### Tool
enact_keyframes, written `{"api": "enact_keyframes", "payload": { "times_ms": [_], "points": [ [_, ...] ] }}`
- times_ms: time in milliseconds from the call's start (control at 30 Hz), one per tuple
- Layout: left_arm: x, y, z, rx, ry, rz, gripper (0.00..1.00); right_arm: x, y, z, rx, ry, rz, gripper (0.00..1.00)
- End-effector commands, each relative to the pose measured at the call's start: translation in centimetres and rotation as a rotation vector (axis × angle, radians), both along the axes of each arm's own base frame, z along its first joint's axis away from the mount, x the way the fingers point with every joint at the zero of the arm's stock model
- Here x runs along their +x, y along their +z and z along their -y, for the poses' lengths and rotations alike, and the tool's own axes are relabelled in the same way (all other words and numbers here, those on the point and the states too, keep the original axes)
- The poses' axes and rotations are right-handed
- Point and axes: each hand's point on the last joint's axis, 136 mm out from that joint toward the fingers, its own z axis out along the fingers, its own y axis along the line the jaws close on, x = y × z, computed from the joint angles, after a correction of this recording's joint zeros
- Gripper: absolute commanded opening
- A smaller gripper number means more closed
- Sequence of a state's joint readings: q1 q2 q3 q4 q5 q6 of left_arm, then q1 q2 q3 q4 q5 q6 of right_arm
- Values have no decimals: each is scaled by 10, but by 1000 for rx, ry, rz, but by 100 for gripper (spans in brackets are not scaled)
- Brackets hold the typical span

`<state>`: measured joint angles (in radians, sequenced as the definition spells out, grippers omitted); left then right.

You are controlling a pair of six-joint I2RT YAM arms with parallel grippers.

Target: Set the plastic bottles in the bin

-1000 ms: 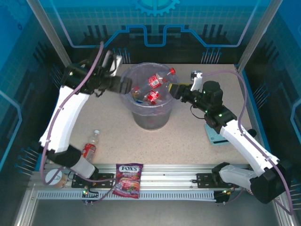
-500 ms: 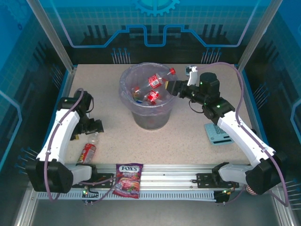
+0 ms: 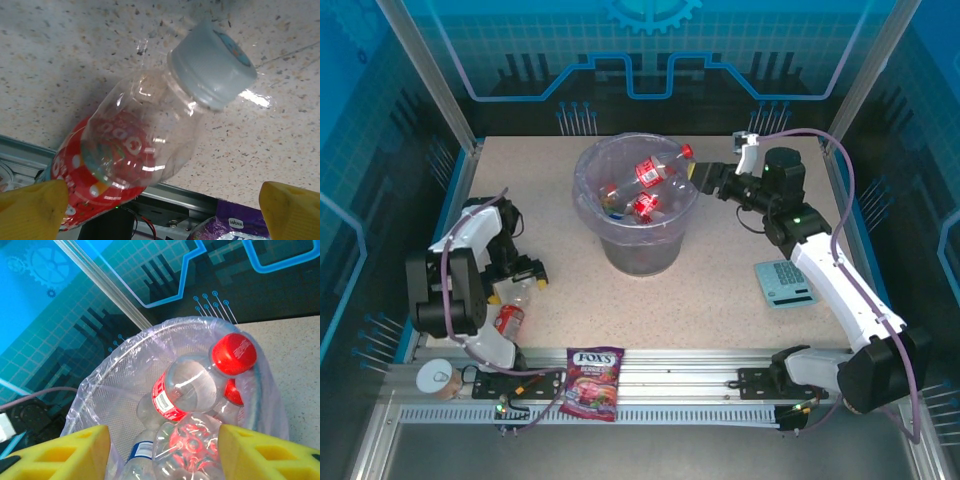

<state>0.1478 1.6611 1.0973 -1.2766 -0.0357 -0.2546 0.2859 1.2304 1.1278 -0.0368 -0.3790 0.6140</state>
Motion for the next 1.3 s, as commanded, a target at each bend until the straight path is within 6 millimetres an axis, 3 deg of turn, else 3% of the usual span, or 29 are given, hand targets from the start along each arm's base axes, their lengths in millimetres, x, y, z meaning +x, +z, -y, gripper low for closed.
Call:
{"api": "enact_keyframes", "payload": {
  "times_ms": [0, 400, 767, 1267],
  "points": [
    [9, -4, 3, -46, 3, -15, 99, -2, 19, 7, 42, 8, 41, 60],
    [31, -27, -10, -20, -51, -78, 99, -4, 32, 25, 85, -15, 68, 60],
    [44, -42, -7, 6, -69, -65, 82, -2, 35, 39, 88, -42, 68, 60],
    [56, -36, -7, 88, -121, -47, 64, -2, 31, 47, 81, -59, 57, 60]
  ]
}}
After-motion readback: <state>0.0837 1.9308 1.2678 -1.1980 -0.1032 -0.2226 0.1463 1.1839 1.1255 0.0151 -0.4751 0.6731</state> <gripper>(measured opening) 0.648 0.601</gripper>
